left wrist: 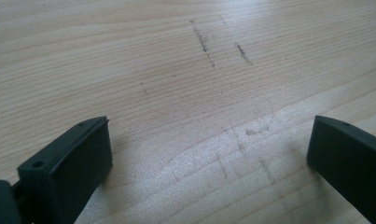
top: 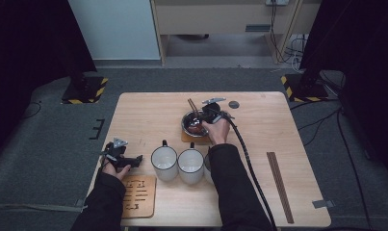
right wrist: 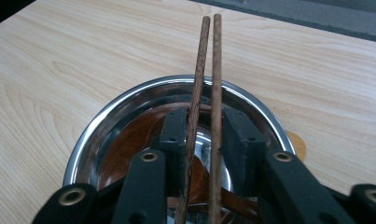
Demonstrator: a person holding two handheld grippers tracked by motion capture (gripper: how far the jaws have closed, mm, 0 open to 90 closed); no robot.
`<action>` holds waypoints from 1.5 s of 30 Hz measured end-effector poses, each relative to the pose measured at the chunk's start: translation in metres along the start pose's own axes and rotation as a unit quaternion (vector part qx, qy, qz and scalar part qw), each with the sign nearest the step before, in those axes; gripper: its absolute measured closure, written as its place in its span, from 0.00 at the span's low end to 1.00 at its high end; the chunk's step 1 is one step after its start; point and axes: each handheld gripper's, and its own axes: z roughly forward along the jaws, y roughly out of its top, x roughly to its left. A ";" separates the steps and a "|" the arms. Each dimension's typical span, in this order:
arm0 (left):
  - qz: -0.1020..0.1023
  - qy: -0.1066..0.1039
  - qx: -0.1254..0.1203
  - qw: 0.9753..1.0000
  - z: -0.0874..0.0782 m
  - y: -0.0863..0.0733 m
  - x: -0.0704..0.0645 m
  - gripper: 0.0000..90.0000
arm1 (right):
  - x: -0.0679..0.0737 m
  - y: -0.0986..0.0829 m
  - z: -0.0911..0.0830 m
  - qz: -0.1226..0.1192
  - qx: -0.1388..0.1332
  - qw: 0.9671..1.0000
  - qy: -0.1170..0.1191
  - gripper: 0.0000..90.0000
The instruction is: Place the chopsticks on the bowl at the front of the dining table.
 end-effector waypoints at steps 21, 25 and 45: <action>0.000 0.000 0.000 1.000 0.000 0.000 0.000 0.00 | 0.006 -0.004 0.003 -0.029 0.024 0.999 -0.019 0.86; 0.000 0.000 0.000 1.000 0.000 0.000 0.000 0.00 | 0.006 -0.004 0.003 -0.028 0.023 0.999 -0.026 0.87; 0.000 0.000 0.000 1.000 0.000 0.000 0.000 0.00 | 0.002 -0.003 0.004 0.002 0.017 0.999 -0.043 0.85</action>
